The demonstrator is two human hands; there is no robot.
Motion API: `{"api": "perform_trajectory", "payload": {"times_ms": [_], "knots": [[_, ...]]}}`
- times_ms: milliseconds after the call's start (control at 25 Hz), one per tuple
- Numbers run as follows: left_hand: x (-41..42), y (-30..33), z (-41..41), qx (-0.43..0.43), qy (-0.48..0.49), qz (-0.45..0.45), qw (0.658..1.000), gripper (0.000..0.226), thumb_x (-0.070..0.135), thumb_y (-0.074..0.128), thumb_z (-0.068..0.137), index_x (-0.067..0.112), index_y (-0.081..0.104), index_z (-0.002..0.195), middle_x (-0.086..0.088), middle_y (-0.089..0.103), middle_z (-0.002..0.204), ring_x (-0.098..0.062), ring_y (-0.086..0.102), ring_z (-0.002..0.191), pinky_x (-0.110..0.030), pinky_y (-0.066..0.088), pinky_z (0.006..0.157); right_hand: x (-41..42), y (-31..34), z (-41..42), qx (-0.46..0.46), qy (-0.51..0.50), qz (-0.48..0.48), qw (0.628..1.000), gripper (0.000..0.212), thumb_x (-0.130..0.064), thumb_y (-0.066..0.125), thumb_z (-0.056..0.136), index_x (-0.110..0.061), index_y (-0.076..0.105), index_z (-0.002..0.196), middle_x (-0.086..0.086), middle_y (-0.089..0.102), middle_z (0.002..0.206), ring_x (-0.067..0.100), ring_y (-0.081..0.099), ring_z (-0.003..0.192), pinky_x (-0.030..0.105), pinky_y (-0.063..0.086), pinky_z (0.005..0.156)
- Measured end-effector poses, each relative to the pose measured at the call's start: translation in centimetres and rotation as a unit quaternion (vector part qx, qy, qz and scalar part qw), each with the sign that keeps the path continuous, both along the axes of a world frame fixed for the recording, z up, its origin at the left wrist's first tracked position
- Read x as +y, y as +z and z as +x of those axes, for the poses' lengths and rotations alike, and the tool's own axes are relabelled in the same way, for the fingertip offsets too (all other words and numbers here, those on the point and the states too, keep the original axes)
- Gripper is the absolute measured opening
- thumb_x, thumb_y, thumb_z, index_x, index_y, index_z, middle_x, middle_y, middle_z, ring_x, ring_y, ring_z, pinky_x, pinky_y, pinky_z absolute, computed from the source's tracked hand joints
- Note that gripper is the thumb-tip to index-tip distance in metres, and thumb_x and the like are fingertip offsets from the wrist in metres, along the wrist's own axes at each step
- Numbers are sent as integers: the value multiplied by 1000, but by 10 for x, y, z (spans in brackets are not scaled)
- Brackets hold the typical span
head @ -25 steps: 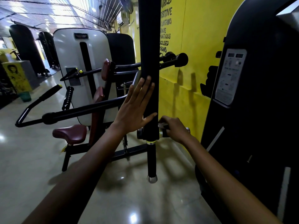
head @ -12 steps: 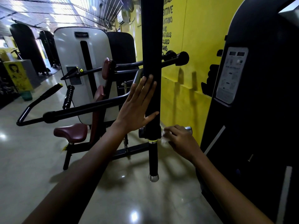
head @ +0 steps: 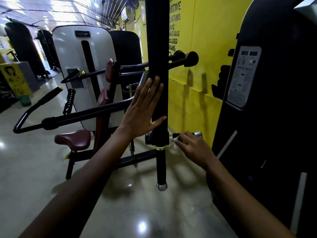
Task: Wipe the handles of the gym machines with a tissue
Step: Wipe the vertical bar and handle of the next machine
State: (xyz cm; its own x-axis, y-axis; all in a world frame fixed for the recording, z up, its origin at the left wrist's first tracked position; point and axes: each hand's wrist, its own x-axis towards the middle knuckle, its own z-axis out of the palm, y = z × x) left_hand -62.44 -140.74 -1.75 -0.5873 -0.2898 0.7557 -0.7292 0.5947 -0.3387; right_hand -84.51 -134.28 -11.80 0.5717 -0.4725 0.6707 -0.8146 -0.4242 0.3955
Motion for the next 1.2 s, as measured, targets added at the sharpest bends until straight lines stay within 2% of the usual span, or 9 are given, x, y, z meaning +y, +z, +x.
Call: {"api": "perform_trajectory", "payload": {"times_ms": [120,200,320,480,560,680,800,1040,1200], "knots": [[0,0,0,1,-1,-5,1000,89,59,45,91,3,9,150,-20,8,158,-29,1,147,-52,15,118,1,-3,-17,-11,-15,-16,1000,15,-7,59,85,-8,70,95,5,64,88,24,55,81,32,44,58],[0,0,0,2,-1,-9,1000,89,60,44,91,3,8,150,-20,9,157,-29,1,146,-52,15,118,3,-4,-32,-19,-28,-24,999,22,-6,49,91,-8,70,96,5,66,88,27,59,77,33,46,59],[1,-1,0,4,-1,-8,1000,90,60,44,91,4,7,150,-20,9,158,-29,2,147,-52,15,118,12,-2,-47,-37,-46,-17,998,28,-6,43,92,-8,71,93,7,67,90,29,63,78,33,51,61],[2,0,-1,1,2,-10,1000,90,59,46,90,4,7,150,-19,8,158,-29,2,147,-51,14,119,18,-1,-45,-86,-58,-10,995,47,-21,28,103,-11,71,87,6,67,89,26,63,80,31,49,60],[4,0,1,0,7,-11,1000,89,59,45,91,4,8,150,-19,8,158,-29,3,147,-51,14,119,16,-5,-37,-108,-60,6,992,39,-21,33,100,-12,68,86,7,63,87,28,61,78,31,49,56],[3,1,4,1,12,-12,1000,89,59,45,91,3,10,150,-19,8,158,-29,3,147,-50,14,119,9,-14,-17,-133,-58,40,989,12,-7,50,88,-13,60,86,8,57,83,31,57,77,32,47,50],[3,2,8,-7,19,-20,1000,89,61,44,90,2,13,150,-20,11,157,-28,3,146,-49,11,119,0,-21,1,-151,-64,73,984,22,1,67,76,-13,57,89,8,56,85,30,54,75,30,42,48],[0,3,8,-22,24,-35,999,92,66,41,90,3,11,150,-20,12,157,-28,3,146,-50,13,119,0,-20,21,-155,-27,97,983,26,4,68,68,-8,57,88,9,56,86,29,56,71,31,43,49],[-1,5,11,-52,36,-42,997,93,70,35,90,7,4,150,-20,12,157,-32,9,147,-52,17,117,11,-21,42,-166,5,67,984,9,-7,64,77,-7,58,85,8,58,86,24,53,72,27,39,52]]}}
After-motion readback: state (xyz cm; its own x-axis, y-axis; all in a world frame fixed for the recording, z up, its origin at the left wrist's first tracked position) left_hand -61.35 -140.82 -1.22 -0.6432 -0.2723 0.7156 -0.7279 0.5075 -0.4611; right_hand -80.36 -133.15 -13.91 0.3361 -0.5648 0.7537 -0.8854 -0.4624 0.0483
